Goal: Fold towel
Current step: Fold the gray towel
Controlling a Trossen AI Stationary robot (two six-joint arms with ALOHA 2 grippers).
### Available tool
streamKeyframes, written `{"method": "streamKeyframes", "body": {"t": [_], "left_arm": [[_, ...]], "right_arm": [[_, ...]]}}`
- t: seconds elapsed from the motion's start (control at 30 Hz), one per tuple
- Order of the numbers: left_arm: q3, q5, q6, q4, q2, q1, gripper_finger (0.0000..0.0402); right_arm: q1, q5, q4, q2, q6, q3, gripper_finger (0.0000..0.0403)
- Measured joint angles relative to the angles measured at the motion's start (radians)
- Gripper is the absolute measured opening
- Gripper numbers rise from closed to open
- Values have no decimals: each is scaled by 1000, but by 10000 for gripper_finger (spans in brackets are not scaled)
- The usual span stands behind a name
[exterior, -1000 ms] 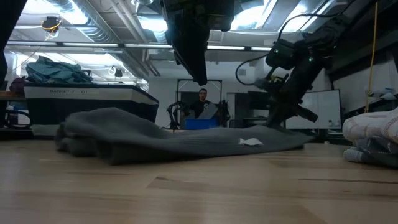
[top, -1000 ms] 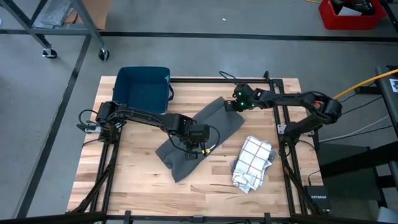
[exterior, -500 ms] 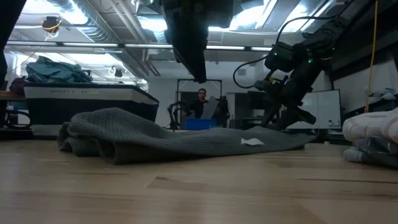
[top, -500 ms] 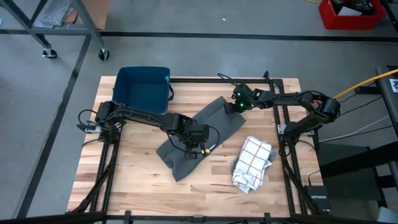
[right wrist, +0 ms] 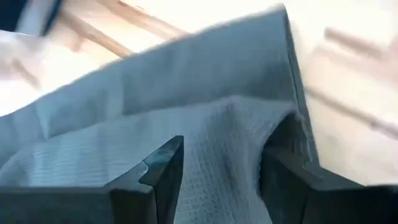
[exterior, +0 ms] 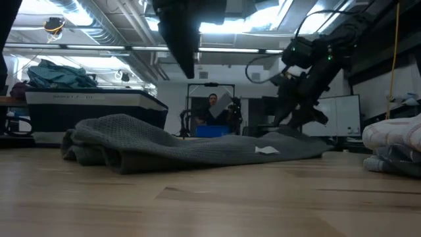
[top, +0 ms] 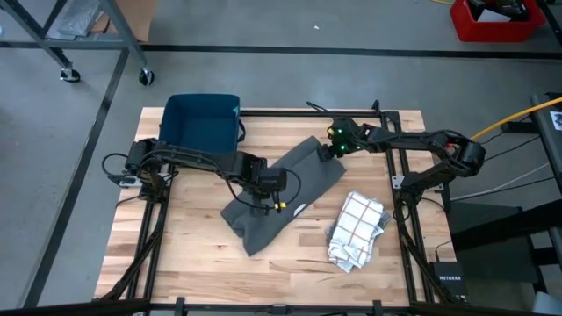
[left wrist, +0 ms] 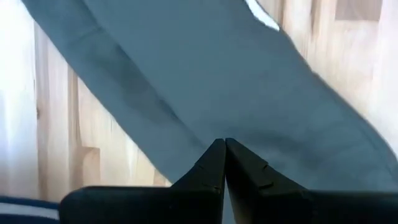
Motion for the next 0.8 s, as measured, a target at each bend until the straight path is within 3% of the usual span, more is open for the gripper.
{"method": "streamKeyframes", "body": {"t": [0.4, 0.8], "left_arm": [[0, -9, 101, -79, -68, 35, 4], [0, -10, 74, -83, -91, 49, 4]], "right_arm": [[0, -69, -8, -112, -54, 79, 186], [0, 363, -360, -112, -53, 79, 186]]}}
